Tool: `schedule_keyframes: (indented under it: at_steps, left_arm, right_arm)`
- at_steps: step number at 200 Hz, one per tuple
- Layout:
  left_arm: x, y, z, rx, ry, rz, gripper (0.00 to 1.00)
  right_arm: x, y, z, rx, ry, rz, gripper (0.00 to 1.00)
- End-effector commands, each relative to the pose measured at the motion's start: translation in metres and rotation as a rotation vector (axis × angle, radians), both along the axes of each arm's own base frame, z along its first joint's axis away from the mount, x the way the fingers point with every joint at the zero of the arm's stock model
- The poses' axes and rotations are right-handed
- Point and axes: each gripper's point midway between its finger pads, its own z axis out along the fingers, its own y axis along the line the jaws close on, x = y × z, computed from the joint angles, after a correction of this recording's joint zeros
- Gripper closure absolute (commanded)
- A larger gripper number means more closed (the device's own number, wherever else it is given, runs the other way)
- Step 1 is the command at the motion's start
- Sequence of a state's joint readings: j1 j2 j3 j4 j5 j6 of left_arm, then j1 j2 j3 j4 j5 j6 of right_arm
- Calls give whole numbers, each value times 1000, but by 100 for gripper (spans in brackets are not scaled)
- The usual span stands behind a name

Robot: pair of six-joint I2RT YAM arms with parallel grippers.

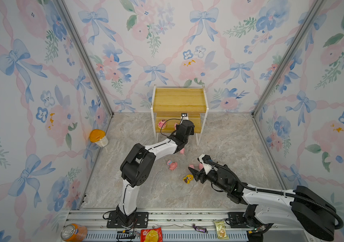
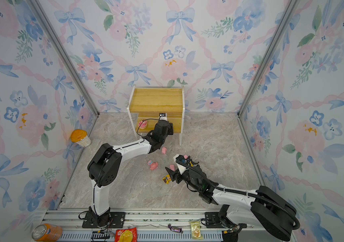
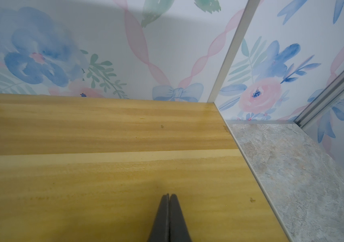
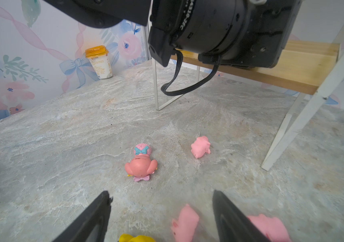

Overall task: Organize plastic toys on shelves
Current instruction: Move the plastic toy from the shelf.

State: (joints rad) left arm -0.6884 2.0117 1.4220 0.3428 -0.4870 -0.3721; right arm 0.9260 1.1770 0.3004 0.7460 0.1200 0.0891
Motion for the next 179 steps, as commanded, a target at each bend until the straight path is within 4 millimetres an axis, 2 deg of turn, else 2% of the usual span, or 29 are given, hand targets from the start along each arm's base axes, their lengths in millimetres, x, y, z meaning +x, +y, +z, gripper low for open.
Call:
schedule_keyframes:
  at_steps: [1,179]
  left_arm:
    - [1,17,-31,48,56,59,100]
    - [-2,60,-28,59,56,196,100]
  right_arm:
    - [-4,6,5,28,-7,23,21]
    - [-5,10,2,19,-5,35,21]
